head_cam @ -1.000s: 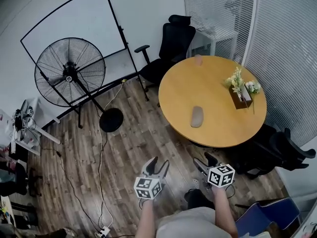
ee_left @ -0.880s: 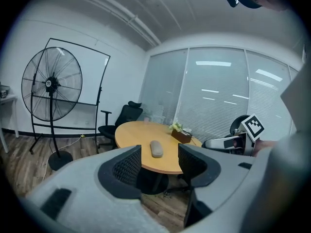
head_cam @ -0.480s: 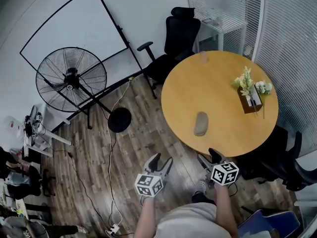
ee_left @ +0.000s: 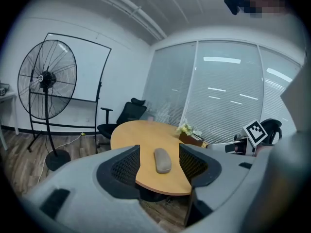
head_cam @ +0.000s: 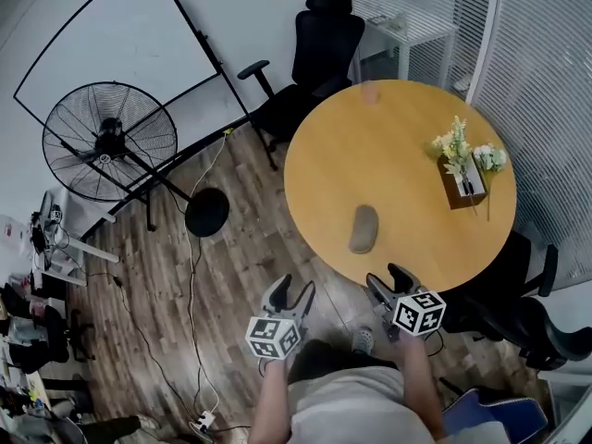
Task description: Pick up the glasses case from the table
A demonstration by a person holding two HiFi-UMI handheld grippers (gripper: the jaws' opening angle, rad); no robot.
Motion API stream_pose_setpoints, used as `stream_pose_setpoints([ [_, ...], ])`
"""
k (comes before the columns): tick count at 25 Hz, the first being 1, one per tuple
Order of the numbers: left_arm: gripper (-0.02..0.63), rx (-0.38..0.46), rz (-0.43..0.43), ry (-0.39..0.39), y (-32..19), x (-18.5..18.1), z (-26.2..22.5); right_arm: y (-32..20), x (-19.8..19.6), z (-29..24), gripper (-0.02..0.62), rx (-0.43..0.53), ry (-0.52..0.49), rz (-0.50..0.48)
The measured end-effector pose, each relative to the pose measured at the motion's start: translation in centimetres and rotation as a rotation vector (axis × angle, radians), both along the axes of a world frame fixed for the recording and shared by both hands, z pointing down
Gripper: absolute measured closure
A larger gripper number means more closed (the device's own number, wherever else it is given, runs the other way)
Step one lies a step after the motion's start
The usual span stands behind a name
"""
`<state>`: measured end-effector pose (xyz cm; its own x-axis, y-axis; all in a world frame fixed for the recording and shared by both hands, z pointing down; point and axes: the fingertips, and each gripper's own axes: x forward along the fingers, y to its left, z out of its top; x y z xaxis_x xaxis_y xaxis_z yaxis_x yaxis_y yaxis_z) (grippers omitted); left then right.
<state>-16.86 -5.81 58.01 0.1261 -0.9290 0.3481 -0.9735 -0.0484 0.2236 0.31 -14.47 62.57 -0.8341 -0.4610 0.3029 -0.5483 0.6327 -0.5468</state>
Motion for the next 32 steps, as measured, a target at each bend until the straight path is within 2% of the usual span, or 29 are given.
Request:
stream_pose_setpoints([
  [9,0.371,-0.027,-0.025,0.034,-2.8,-2.4,2.9,-2.8,-0.8,2.4,0.316,-0.022,0.055,0.021],
  [14,0.371,-0.04,0.01,0.051,-6.5,-4.1,3.7,-5.9,-2.4,3.1,0.316,-0.034,0.071,0.057],
  [24,0.371,-0.129,0.176,0.069,-15.5,-5.7,7.5,-12.2,-5.4,7.5,0.31,-0.119,0.114,0.158],
  [32,0.371,-0.209,0.372,0.091,-20.1,-2.4,11.3,-14.8,-4.8,11.9,0.305,-0.204,0.14,0.259],
])
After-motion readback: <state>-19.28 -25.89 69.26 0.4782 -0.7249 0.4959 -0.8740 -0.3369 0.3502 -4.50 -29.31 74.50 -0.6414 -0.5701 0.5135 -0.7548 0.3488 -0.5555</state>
